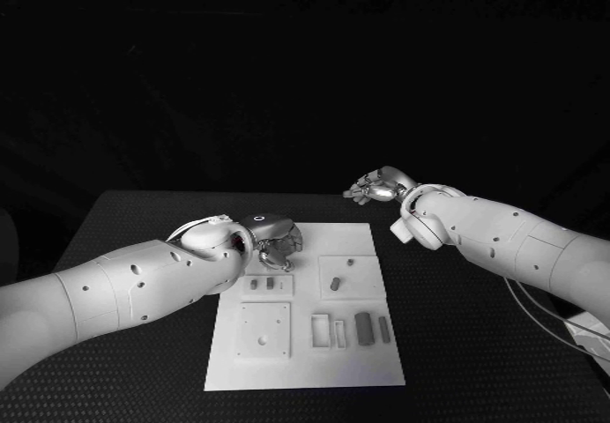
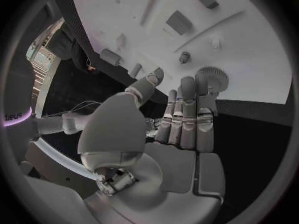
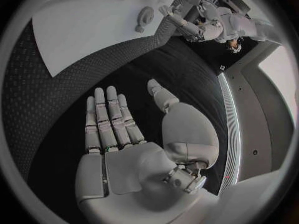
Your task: Assemble the parts on the task board
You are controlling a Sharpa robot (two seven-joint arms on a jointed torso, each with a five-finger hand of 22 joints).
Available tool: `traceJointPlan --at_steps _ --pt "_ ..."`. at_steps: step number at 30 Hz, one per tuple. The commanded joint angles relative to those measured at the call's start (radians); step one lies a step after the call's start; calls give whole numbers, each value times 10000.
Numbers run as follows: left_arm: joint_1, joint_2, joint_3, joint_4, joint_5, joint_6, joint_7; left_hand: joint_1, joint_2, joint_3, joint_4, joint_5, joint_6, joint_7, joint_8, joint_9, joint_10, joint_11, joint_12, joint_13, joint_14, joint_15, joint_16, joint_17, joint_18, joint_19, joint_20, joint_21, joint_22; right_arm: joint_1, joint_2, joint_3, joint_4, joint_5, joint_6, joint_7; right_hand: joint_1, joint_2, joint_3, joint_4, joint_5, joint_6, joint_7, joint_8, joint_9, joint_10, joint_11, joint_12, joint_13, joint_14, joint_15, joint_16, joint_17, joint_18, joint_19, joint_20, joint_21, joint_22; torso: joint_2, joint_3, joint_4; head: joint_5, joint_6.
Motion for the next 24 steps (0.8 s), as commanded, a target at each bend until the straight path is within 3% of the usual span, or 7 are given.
traceJointPlan --at_steps 1,15,24 --pt "-10 135 -17 -186 -571 489 124 -22 128 -239 -115 -19 127 -6 84 18 90 -48 -7 -36 198 -37 292 140 342 224 -5 183 186 -2 15 4 3 25 114 47 -58 11 -14 52 8 -52 276 39 -9 56 -6 8 -10 -53 -21 -46 16 -157 -83 -8 -53 12 11 -2 -12 6 -11" --pt "-101 333 -77 -566 -707 746 175 -23 487 -455 -141 -9 591 52 341 -7 529 -38 2 -132 166 -30 720 274 453 307 9 322 623 -2 36 4 9 25 131 57 -62 13 -15 58 8 -52 275 42 -11 58 -7 12 -18 -52 -22 -47 20 -156 -81 -8 -56 19 1 -10 14 -16 -58" --pt "-300 502 -94 -873 -780 621 218 143 662 -260 -117 -3 838 95 427 -74 913 -40 54 -166 185 -32 864 247 491 350 14 344 800 -2 41 4 12 28 139 60 -66 12 -17 62 8 -52 275 43 -12 58 -7 14 -23 -51 -22 -48 23 -155 -81 -8 -58 24 6 -17 4 -32 -75"
